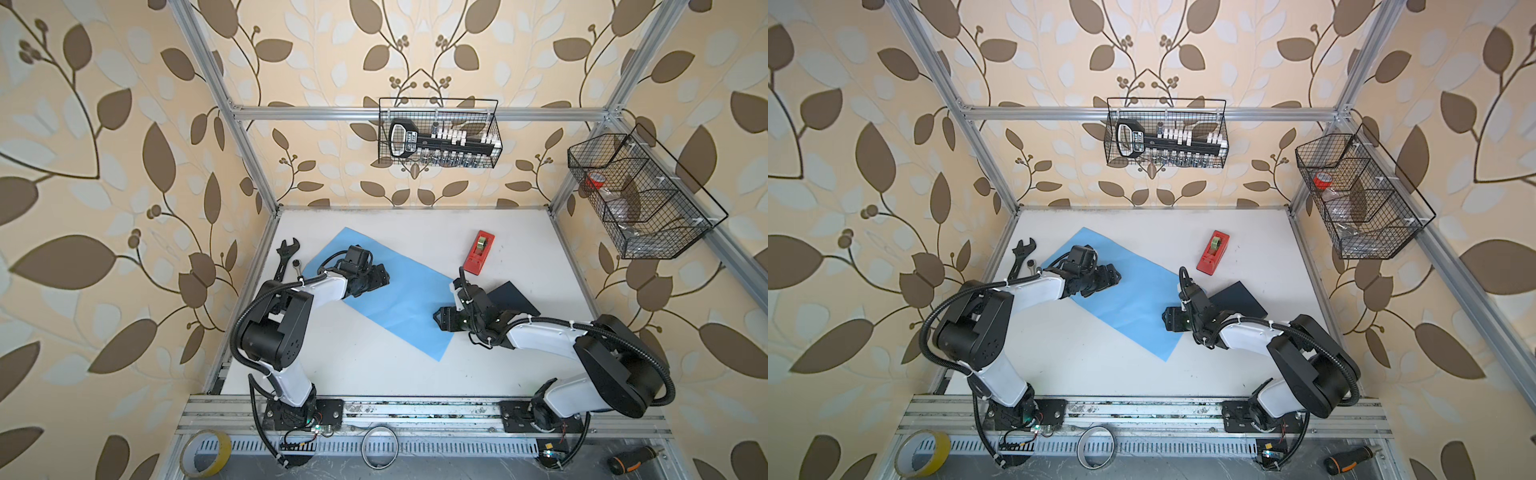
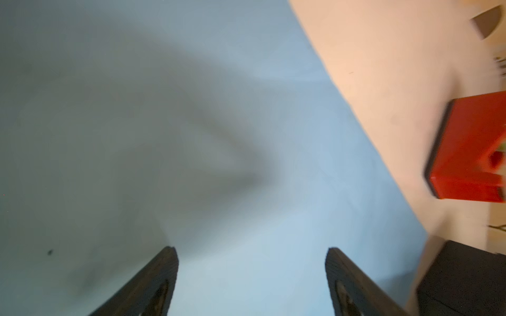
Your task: Wrap the gift box in paper
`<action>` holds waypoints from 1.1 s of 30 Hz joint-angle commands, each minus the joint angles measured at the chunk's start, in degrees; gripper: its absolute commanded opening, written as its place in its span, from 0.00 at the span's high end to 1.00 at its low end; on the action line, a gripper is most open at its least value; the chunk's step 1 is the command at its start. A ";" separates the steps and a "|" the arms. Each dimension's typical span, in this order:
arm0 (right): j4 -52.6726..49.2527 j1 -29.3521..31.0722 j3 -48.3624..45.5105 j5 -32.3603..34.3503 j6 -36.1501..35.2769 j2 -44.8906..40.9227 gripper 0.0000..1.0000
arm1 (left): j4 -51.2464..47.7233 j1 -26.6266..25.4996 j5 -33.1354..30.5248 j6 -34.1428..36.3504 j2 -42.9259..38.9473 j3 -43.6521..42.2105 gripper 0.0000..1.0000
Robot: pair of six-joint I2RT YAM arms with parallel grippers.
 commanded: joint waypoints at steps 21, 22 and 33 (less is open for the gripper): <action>-6.91 -6.88 17.59 -2.45 -7.94 15.18 0.28 | 1.36 -4.32 4.86 -7.14 -22.60 -24.06 0.16; -7.00 -6.87 17.69 -3.86 -8.16 14.43 0.29 | 0.09 -4.31 2.97 -6.56 -23.29 -23.51 0.15; -18.57 -12.89 11.98 3.68 -7.63 -16.95 0.00 | 0.17 -16.47 -0.17 -3.78 -26.16 -9.49 0.07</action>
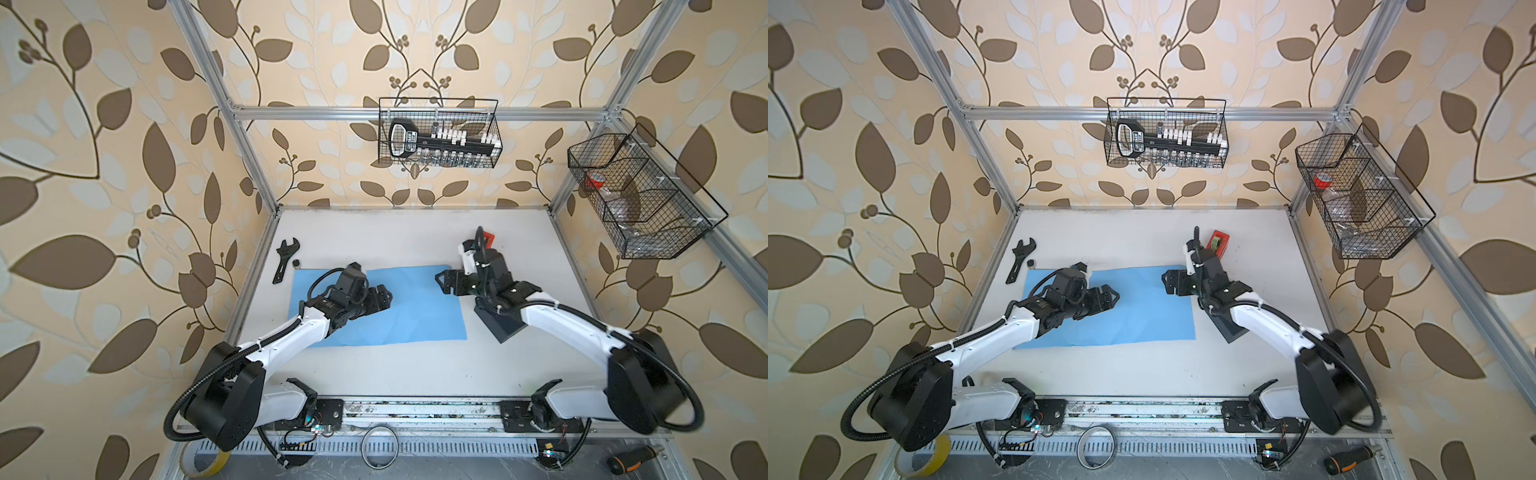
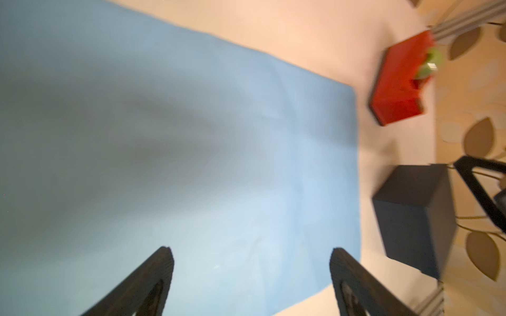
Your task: Wrap the gift box in paper
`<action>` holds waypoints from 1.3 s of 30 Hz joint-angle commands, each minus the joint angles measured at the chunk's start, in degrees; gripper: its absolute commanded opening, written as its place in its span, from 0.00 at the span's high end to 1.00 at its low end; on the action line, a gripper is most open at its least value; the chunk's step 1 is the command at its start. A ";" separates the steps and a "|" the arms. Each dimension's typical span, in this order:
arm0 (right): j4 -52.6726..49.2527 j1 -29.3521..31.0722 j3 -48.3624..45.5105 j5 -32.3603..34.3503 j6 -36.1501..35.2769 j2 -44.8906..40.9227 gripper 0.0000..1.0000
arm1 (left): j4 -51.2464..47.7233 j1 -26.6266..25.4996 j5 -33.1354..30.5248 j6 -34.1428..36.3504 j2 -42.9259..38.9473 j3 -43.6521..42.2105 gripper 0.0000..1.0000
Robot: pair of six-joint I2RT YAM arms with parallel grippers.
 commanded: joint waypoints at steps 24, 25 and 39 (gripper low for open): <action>-16.87 -24.73 -27.00 14.16 14.25 -32.39 0.00 | -5.73 -19.06 16.66 12.15 48.36 51.24 0.05; -16.18 -24.73 -27.69 13.14 14.16 -32.17 0.00 | -6.28 -19.05 17.42 12.27 50.04 53.20 0.04; -1.44 -29.28 -33.72 -6.58 10.59 -28.62 0.03 | -8.84 -19.24 29.09 10.32 62.51 66.72 0.18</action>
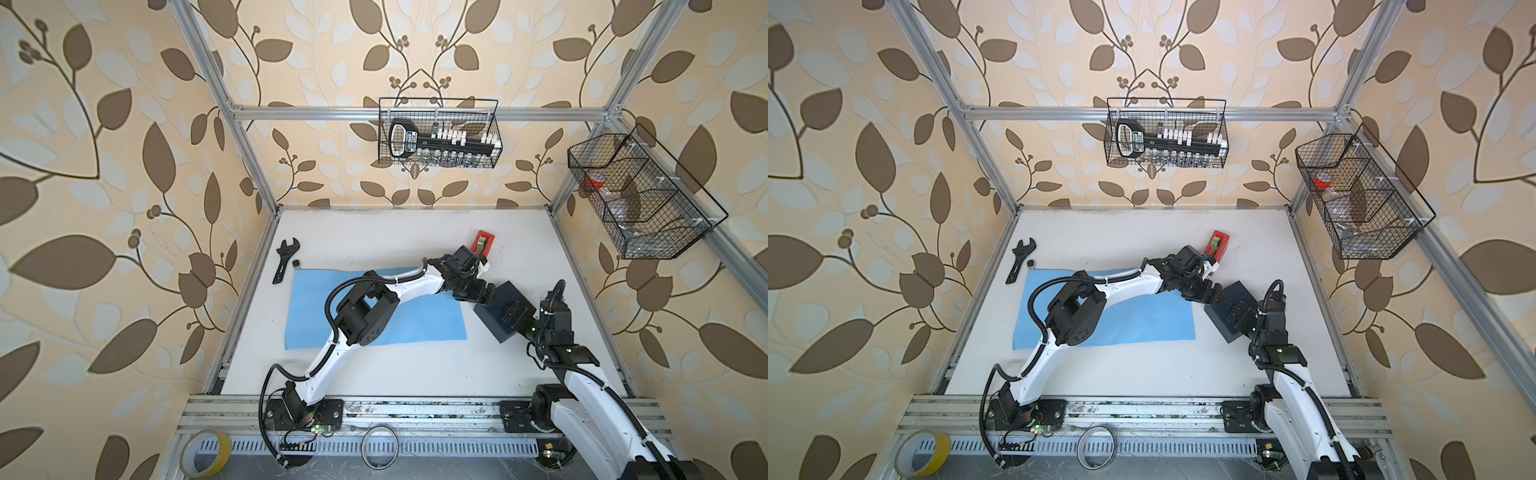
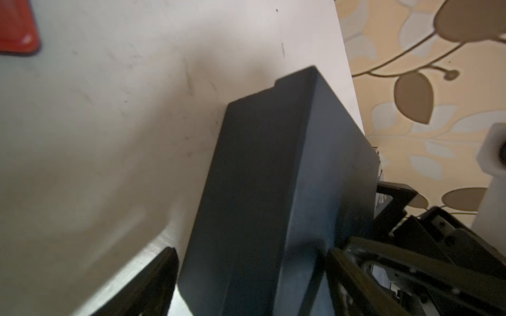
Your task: Wrap the gift box in paper
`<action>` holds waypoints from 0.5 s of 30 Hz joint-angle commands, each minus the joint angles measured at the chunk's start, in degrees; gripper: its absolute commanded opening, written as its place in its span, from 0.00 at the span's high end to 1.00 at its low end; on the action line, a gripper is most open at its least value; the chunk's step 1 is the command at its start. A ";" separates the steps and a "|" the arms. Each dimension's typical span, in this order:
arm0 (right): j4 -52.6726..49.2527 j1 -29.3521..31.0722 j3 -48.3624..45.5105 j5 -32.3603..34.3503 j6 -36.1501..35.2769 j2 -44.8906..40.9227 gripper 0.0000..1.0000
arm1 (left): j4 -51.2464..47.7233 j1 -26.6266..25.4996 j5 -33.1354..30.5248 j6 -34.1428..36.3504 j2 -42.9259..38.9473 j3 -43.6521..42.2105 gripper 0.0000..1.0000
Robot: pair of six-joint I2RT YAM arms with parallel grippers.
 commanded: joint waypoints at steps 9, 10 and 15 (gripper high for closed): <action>15.30 -2.88 -3.15 -20.64 -0.18 1.90 0.13 | 6.59 -0.12 6.45 -2.88 -9.94 -11.17 0.23; 16.74 -2.88 -3.51 -21.73 0.67 2.04 0.13 | 6.61 -0.10 6.41 -2.91 -10.74 -11.72 0.23; 19.98 -0.45 -3.41 -22.10 2.95 2.40 0.14 | 5.41 -0.01 5.00 -2.14 -13.88 -13.14 0.23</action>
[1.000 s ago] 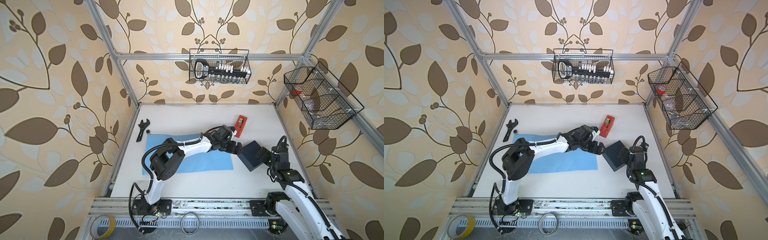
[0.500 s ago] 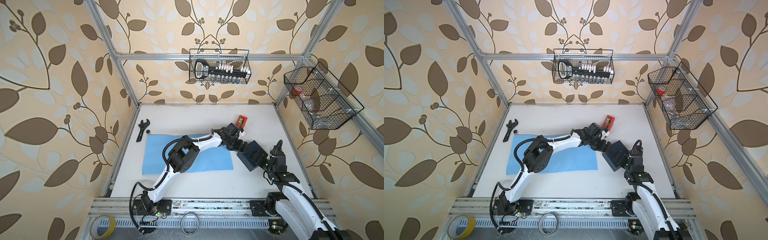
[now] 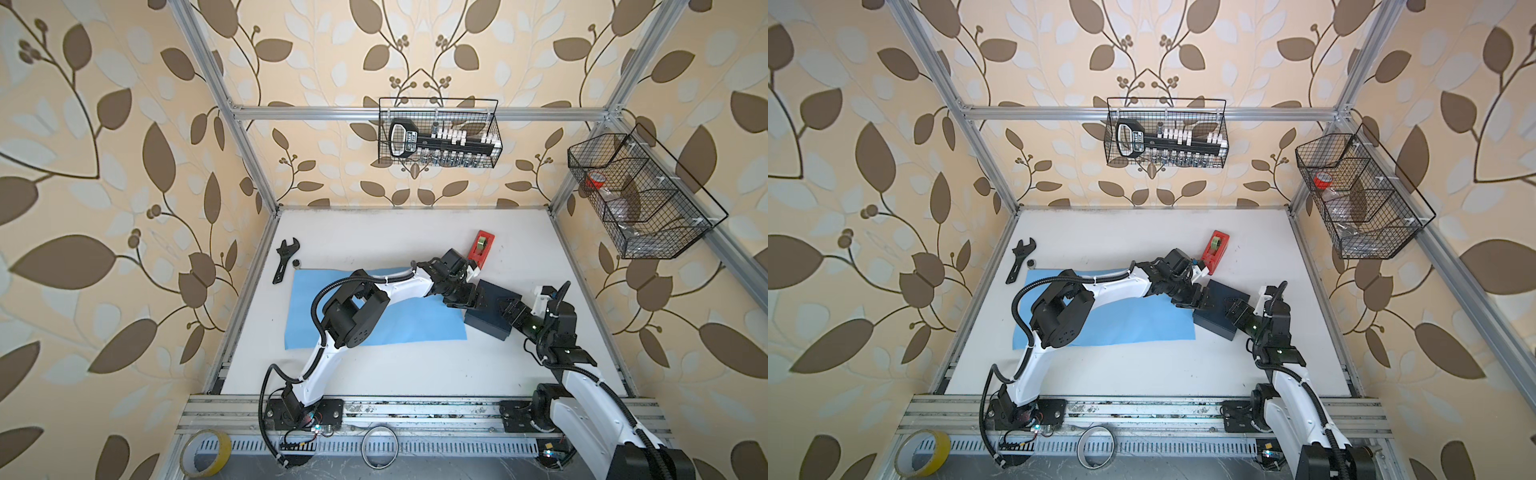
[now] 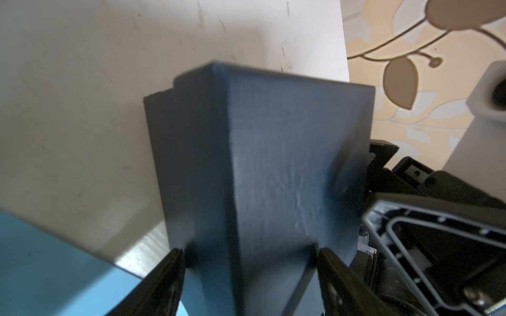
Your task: Wrap the gift box in paper
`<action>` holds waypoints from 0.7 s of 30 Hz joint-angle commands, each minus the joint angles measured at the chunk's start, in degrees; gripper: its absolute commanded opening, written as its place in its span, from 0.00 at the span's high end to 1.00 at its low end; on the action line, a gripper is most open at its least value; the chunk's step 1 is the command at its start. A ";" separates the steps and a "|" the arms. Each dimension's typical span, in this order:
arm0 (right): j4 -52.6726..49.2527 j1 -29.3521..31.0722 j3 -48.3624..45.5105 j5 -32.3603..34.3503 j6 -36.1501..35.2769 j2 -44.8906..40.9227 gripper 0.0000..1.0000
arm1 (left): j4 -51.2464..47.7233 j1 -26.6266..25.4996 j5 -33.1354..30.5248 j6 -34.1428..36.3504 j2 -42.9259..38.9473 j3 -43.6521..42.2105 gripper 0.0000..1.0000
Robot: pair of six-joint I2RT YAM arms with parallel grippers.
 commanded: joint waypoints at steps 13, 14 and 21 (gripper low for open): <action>11.96 17.94 5.15 2.42 4.73 10.93 0.14 | 4.54 1.79 -1.11 -0.66 -13.46 -10.03 0.23; 12.20 18.33 5.76 2.34 4.55 11.87 0.14 | 4.97 2.00 -1.18 -0.91 -14.13 -10.74 0.23; 11.35 18.74 11.90 -0.21 3.04 21.05 0.14 | 7.30 2.83 -1.05 -3.37 -17.21 -14.64 0.24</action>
